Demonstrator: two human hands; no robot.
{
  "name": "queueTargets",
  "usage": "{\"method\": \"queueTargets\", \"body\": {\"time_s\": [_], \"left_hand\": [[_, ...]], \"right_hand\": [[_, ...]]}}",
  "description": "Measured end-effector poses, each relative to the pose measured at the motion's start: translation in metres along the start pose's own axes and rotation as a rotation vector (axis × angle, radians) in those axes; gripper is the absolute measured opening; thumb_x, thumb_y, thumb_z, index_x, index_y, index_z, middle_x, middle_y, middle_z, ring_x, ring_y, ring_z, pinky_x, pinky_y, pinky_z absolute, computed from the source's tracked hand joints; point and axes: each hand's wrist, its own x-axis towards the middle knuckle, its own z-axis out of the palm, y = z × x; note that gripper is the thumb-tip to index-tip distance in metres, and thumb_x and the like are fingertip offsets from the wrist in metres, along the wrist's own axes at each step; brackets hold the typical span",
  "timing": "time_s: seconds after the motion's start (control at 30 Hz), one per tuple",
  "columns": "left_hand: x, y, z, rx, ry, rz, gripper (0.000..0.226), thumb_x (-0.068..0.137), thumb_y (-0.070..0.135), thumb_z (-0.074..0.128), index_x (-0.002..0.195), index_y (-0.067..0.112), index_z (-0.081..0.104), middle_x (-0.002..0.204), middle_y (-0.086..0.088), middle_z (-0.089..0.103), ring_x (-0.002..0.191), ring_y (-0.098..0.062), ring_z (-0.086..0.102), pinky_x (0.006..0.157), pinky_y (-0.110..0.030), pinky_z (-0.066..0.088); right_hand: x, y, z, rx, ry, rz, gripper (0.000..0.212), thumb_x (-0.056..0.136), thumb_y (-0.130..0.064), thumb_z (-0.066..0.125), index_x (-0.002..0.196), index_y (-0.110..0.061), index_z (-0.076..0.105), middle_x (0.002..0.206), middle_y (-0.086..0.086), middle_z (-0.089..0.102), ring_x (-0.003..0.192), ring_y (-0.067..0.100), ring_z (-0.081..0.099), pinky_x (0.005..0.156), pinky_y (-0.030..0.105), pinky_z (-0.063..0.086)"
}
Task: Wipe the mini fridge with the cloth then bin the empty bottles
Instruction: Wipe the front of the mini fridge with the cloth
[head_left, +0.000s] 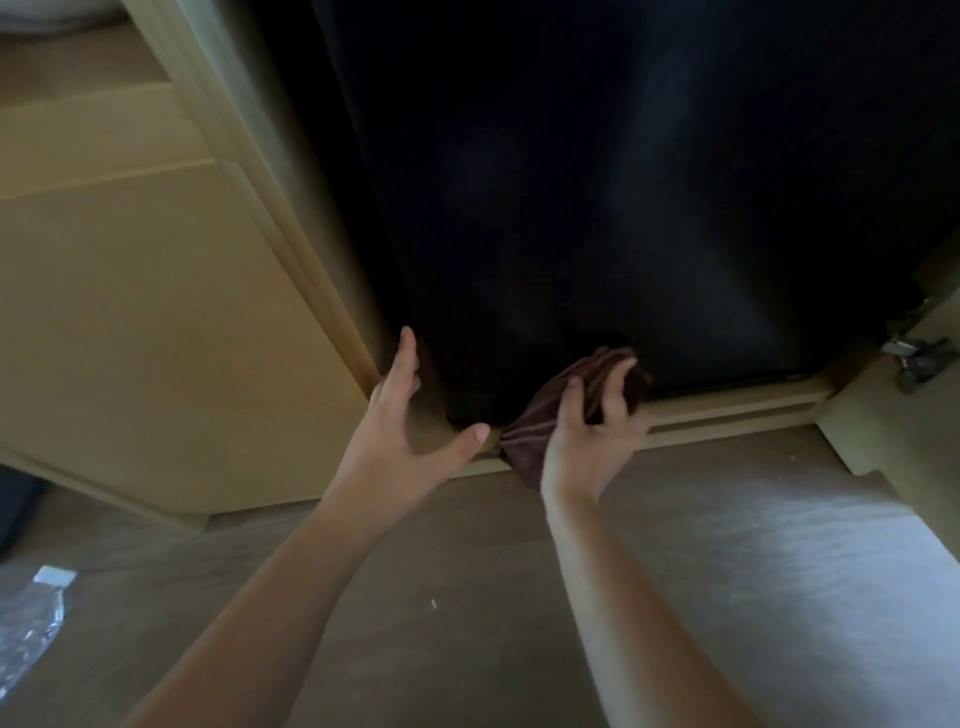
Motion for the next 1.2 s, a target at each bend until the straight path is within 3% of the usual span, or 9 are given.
{"method": "queueTargets", "body": {"time_s": [0.1, 0.2, 0.43, 0.53, 0.6, 0.87, 0.93, 1.03, 1.2], "left_hand": [[-0.008, -0.012, -0.006, 0.025, 0.024, -0.021, 0.107, 0.06, 0.056, 0.064, 0.145, 0.033, 0.003, 0.149, 0.012, 0.022, 0.132, 0.002, 0.025, 0.099, -0.014, 0.023], [-0.019, -0.021, -0.013, 0.043, 0.02, -0.023, 0.095, 0.068, 0.049, 0.064, 0.145, 0.032, 0.01, 0.149, 0.013, 0.026, 0.132, 0.004, 0.026, 0.104, -0.02, 0.023], [-0.027, -0.02, -0.027, -0.014, 0.053, -0.044, 0.088, 0.066, 0.054, 0.062, 0.142, 0.034, 0.022, 0.139, 0.02, 0.039, 0.124, 0.01, 0.036, 0.105, -0.026, 0.03], [-0.024, -0.015, -0.023, 0.017, 0.052, -0.036, 0.078, 0.073, 0.045, 0.061, 0.141, 0.033, 0.025, 0.137, 0.022, 0.039, 0.123, 0.012, 0.035, 0.101, -0.018, 0.03], [-0.021, -0.012, -0.022, 0.04, 0.071, -0.029, 0.072, 0.079, 0.037, 0.062, 0.141, 0.032, 0.026, 0.136, 0.022, 0.039, 0.122, 0.01, 0.036, 0.097, -0.014, 0.03], [-0.025, -0.008, -0.025, 0.023, 0.08, -0.039, 0.078, 0.073, 0.042, 0.061, 0.142, 0.03, 0.026, 0.135, 0.021, 0.041, 0.122, 0.009, 0.038, 0.089, -0.006, 0.028], [-0.028, -0.005, -0.028, 0.001, 0.072, -0.029, 0.08, 0.07, 0.045, 0.061, 0.141, 0.031, 0.027, 0.132, 0.023, 0.042, 0.121, 0.01, 0.038, 0.094, -0.01, 0.031], [-0.034, -0.001, -0.034, -0.019, 0.06, -0.022, 0.081, 0.07, 0.047, 0.063, 0.14, 0.031, 0.026, 0.133, 0.023, 0.042, 0.123, 0.009, 0.038, 0.103, -0.025, 0.031], [-0.035, 0.003, -0.034, 0.0, 0.057, -0.026, 0.087, 0.067, 0.049, 0.063, 0.142, 0.028, 0.025, 0.133, 0.022, 0.041, 0.125, 0.006, 0.037, 0.108, -0.032, 0.03]], "right_hand": [[-0.032, 0.008, 0.016, 0.022, -0.108, -0.023, 0.047, 0.085, -0.016, 0.062, 0.13, -0.024, 0.049, 0.117, -0.002, 0.033, 0.096, 0.003, 0.046, 0.077, -0.004, 0.033], [-0.058, 0.012, 0.031, 0.006, -0.154, -0.034, 0.045, 0.086, -0.016, 0.061, 0.129, -0.023, 0.05, 0.115, -0.003, 0.034, 0.097, 0.003, 0.047, 0.083, 0.008, 0.04], [-0.087, 0.021, 0.039, -0.069, -0.31, -0.027, 0.046, 0.087, -0.019, 0.06, 0.131, -0.028, 0.047, 0.115, -0.006, 0.034, 0.095, -0.003, 0.044, 0.081, -0.004, 0.031], [-0.088, 0.026, 0.022, -0.254, -0.509, -0.123, 0.041, 0.088, -0.021, 0.059, 0.128, -0.027, 0.051, 0.116, 0.001, 0.039, 0.097, 0.005, 0.043, 0.091, 0.02, 0.043], [-0.088, 0.024, 0.011, -0.305, -0.58, -0.197, 0.041, 0.086, -0.022, 0.062, 0.125, -0.028, 0.054, 0.108, 0.0, 0.04, 0.09, 0.009, 0.048, 0.086, 0.027, 0.049], [-0.059, -0.009, 0.023, -0.154, -0.509, -0.303, 0.031, 0.08, -0.015, 0.068, 0.11, -0.018, 0.065, 0.111, -0.003, 0.041, 0.092, -0.001, 0.048, 0.081, -0.003, 0.034], [-0.063, 0.0, 0.023, -0.235, -0.505, -0.357, 0.028, 0.078, -0.012, 0.071, 0.106, -0.013, 0.067, 0.108, 0.003, 0.045, 0.087, 0.003, 0.049, 0.078, 0.0, 0.037], [-0.068, 0.012, 0.022, -0.296, -0.547, -0.243, 0.028, 0.079, -0.015, 0.07, 0.106, -0.013, 0.067, 0.106, 0.007, 0.049, 0.082, 0.006, 0.049, 0.073, 0.012, 0.042], [-0.062, 0.018, 0.018, -0.33, -0.636, -0.118, 0.029, 0.083, -0.024, 0.066, 0.112, -0.018, 0.065, 0.101, -0.003, 0.044, 0.075, 0.0, 0.048, 0.063, -0.001, 0.036]]}}
